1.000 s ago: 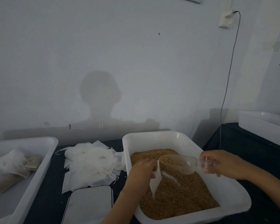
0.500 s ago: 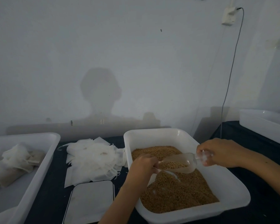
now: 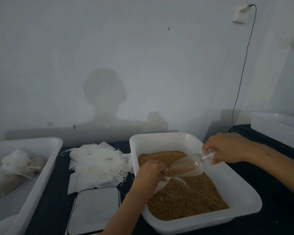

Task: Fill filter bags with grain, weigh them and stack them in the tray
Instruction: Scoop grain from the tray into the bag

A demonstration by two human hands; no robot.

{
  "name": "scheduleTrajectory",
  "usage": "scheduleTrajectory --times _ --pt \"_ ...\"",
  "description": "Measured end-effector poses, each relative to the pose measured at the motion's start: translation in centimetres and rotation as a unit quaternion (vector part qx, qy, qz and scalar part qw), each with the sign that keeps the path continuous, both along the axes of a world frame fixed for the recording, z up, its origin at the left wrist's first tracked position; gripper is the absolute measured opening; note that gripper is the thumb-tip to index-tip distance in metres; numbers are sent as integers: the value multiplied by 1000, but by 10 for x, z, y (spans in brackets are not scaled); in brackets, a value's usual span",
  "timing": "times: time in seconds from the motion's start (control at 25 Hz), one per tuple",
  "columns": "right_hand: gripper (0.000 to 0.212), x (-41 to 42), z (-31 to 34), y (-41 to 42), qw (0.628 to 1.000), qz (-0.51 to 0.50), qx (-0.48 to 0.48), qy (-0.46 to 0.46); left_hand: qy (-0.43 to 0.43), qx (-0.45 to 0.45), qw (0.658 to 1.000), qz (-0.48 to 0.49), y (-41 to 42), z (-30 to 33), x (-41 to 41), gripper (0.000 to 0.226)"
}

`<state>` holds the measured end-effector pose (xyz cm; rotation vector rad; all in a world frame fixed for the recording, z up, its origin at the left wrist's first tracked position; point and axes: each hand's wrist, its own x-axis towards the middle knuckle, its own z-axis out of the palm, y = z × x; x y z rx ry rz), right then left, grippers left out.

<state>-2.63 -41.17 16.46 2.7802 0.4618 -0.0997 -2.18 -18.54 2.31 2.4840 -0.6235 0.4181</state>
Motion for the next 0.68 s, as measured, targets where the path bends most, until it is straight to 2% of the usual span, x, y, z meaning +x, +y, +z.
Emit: scheduleTrajectory --times 0.52,0.6,0.68 --pt "44 3 1 4 999 13 -25 -41 6 -2 1000 17 1 -7 4 12" --pt "37 1 0 -1 1000 -2 -10 -26 -5 -12 1000 26 1 -8 3 9" --pt "18 -1 -3 -9 999 -27 32 -2 -20 -32 999 39 1 -9 2 8"
